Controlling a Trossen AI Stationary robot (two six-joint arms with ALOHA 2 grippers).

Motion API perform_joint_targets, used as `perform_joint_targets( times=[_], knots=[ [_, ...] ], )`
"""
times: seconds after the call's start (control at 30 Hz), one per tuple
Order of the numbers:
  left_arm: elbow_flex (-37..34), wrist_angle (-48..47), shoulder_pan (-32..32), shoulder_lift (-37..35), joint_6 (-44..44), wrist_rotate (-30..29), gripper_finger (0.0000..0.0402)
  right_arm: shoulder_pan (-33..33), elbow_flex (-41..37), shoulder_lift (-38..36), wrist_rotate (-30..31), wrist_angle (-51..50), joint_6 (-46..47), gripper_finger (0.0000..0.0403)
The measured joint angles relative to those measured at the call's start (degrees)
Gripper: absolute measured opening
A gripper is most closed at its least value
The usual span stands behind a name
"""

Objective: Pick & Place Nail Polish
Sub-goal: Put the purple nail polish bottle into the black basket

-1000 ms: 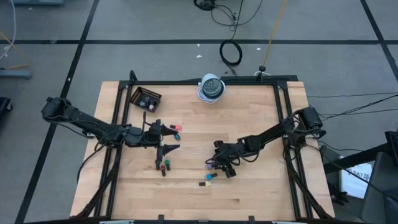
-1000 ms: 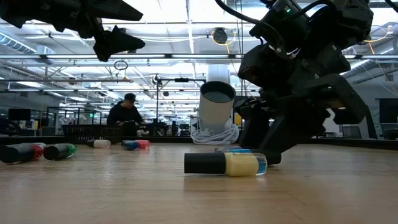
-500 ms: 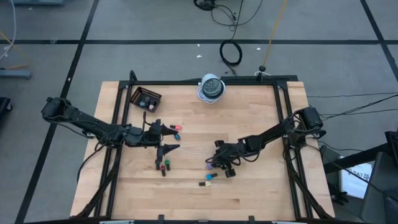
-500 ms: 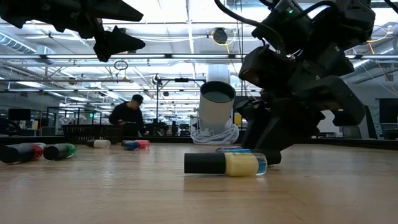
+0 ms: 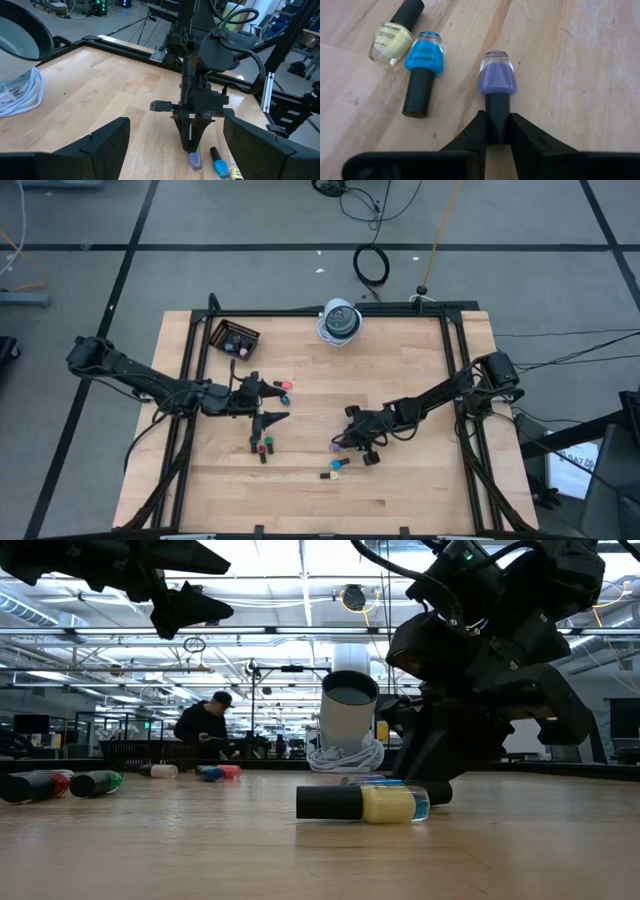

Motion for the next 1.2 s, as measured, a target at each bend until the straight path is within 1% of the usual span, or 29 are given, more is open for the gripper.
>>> perform_joint_targets(
  times=[0.13,0.33,0.47,0.63,0.77,0.87,1.03,1.2],
  knots=[
    [0.00,0.02,-0.01,0.00,0.02,0.00,0.0310,-0.21,-0.21,-3.09,0.77,-0.82,-1.97,0.0049],
    [0.02,0.09,0.00,0.00,0.02,0.00,0.0310,-1.05,-0.11,-10.70,1.07,-1.49,-3.67,0.0049],
    [0.02,0.09,0.00,0.00,0.00,0.00,0.0310,-1.56,-0.08,-14.52,5.83,-2.52,-4.83,0.0049],
    [0.02,0.29,0.00,0.00,-0.01,0.00,0.0310,-2.38,-0.41,-16.55,13.30,-3.24,-5.11,0.0049],
    [0.02,0.28,0.00,0.00,-0.05,0.02,0.0310,-2.84,-1.61,-16.63,16.61,-3.34,-4.96,0.0049],
    [0.02,0.28,0.00,0.02,-0.05,0.02,0.0310,-3.12,-2.92,-16.63,17.82,-3.01,-4.96,0.0049],
    [0.02,0.37,1.15,0.00,0.27,-0.01,0.0310,-6.42,-3.65,-16.63,18.03,-2.74,-5.89,0.0049],
    [0.04,0.20,5.49,0.00,3.39,-2.53,0.0310,-13.49,-3.65,-16.63,12.03,1.13,-8.66,0.0049]
  ],
)
